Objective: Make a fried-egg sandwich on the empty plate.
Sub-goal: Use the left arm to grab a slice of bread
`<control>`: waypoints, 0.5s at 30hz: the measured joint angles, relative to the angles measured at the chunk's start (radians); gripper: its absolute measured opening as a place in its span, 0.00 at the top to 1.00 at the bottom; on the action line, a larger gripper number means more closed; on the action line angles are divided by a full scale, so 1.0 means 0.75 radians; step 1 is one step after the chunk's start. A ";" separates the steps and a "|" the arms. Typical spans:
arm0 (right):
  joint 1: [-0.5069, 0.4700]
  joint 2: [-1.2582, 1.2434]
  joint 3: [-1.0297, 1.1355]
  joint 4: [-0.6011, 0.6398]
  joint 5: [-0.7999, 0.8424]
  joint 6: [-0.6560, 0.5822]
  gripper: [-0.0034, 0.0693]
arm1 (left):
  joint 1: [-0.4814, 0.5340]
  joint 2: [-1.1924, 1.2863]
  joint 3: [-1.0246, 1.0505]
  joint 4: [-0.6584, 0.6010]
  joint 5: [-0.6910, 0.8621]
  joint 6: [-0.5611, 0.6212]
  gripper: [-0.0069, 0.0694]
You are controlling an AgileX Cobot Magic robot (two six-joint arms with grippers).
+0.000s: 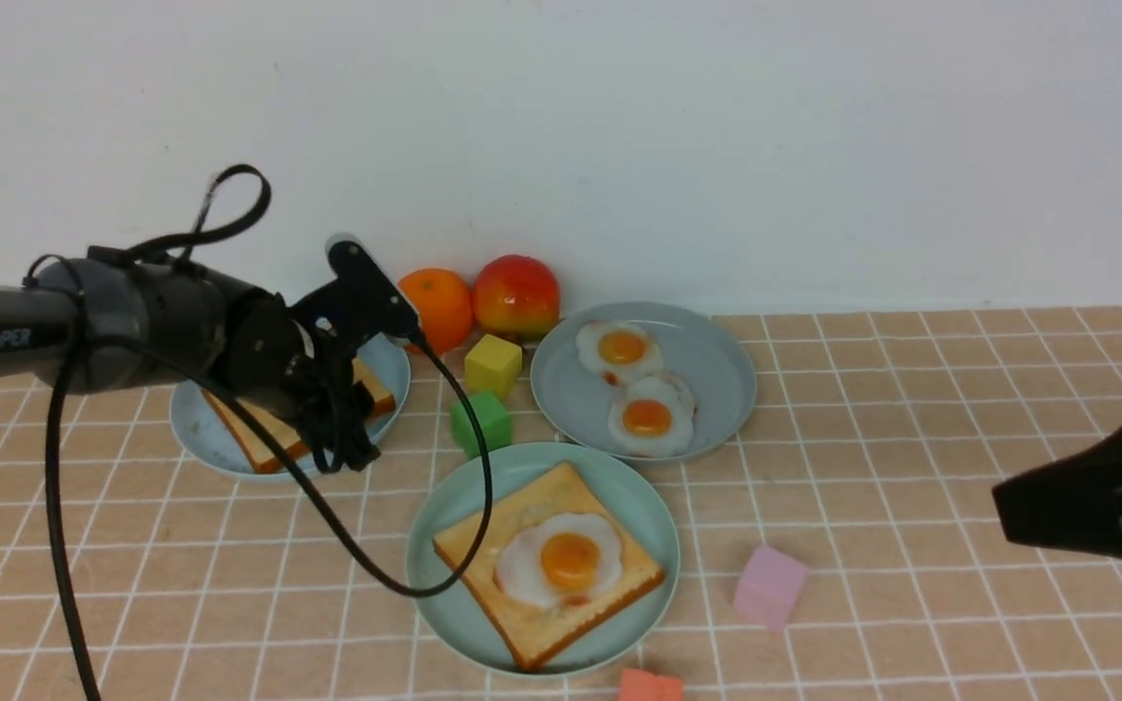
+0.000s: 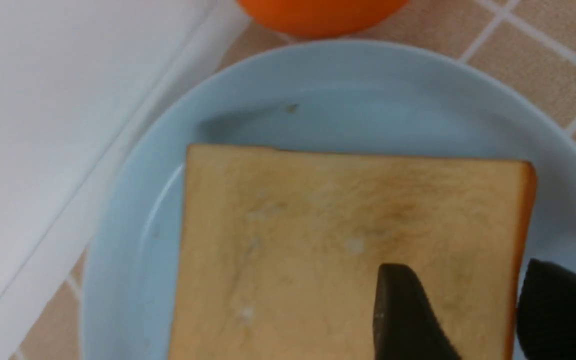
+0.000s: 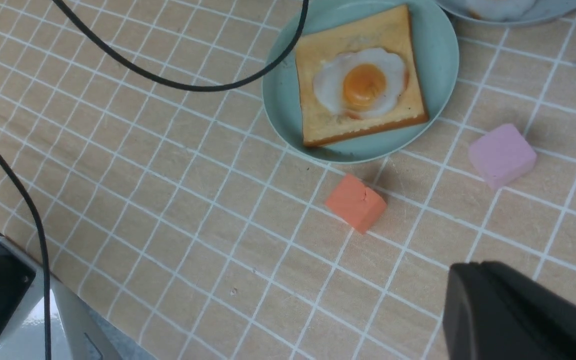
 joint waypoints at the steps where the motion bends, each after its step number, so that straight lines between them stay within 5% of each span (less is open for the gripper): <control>1: 0.000 0.000 0.000 0.000 0.000 0.000 0.93 | 0.000 0.015 0.000 0.001 -0.001 0.005 0.48; 10: 0.000 0.000 0.000 0.015 0.001 0.000 0.93 | -0.002 0.063 -0.026 0.040 -0.068 0.010 0.54; 15: 0.000 0.000 0.000 0.050 0.018 0.000 0.93 | -0.015 0.056 -0.028 0.049 -0.017 0.009 0.81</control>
